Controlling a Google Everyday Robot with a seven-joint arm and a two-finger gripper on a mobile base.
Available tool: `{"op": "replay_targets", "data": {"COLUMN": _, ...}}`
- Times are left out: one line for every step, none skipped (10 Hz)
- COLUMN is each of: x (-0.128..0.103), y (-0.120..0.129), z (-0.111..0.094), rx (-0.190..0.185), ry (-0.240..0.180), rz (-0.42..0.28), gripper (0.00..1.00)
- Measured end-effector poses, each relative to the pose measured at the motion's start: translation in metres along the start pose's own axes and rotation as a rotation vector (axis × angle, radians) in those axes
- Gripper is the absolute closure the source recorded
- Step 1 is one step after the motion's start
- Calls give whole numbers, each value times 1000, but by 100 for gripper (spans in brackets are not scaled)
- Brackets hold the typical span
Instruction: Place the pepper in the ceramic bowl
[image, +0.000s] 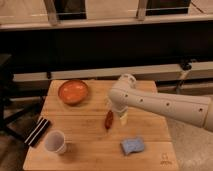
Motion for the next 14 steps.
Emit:
{"op": "replay_targets", "data": {"x": -2, "y": -1, "z": 6, "rx": -6, "ry": -5, "rz": -22, "gripper": 20}}
{"op": "replay_targets", "data": {"x": -2, "y": 0, "z": 12, "rx": -14, "ry": -10, "rz": -40, "gripper": 20}}
{"op": "replay_targets", "data": {"x": -2, "y": 0, "z": 15, "rx": -17, "ry": -13, "rz": -53, "gripper": 20}}
{"op": "replay_targets", "data": {"x": -4, "y": 0, "z": 19, "rx": -22, "ry": -21, "rz": -66, "gripper": 20}}
{"op": "replay_targets", "data": {"x": -6, "y": 0, "z": 25, "rx": -26, "ry": -29, "rz": -70, "gripper": 20}}
{"op": "replay_targets", "data": {"x": -6, "y": 2, "z": 32, "rx": -32, "ry": -36, "rz": -77, "gripper": 20}}
{"op": "replay_targets", "data": {"x": -6, "y": 2, "z": 36, "rx": -36, "ry": -40, "rz": -82, "gripper": 20}}
{"op": "replay_targets", "data": {"x": -6, "y": 2, "z": 40, "rx": -40, "ry": -50, "rz": -88, "gripper": 20}}
{"op": "replay_targets", "data": {"x": -7, "y": 3, "z": 44, "rx": -44, "ry": -58, "rz": -91, "gripper": 20}}
{"op": "replay_targets", "data": {"x": -8, "y": 4, "z": 51, "rx": -51, "ry": -67, "rz": -94, "gripper": 20}}
{"op": "replay_targets", "data": {"x": -9, "y": 4, "z": 56, "rx": -55, "ry": -74, "rz": -96, "gripper": 20}}
{"op": "replay_targets", "data": {"x": -10, "y": 4, "z": 59, "rx": -60, "ry": -79, "rz": -97, "gripper": 20}}
{"op": "replay_targets", "data": {"x": -11, "y": 4, "z": 62, "rx": -68, "ry": -86, "rz": -100, "gripper": 20}}
{"op": "replay_targets", "data": {"x": -12, "y": 4, "z": 64, "rx": -75, "ry": -89, "rz": -102, "gripper": 20}}
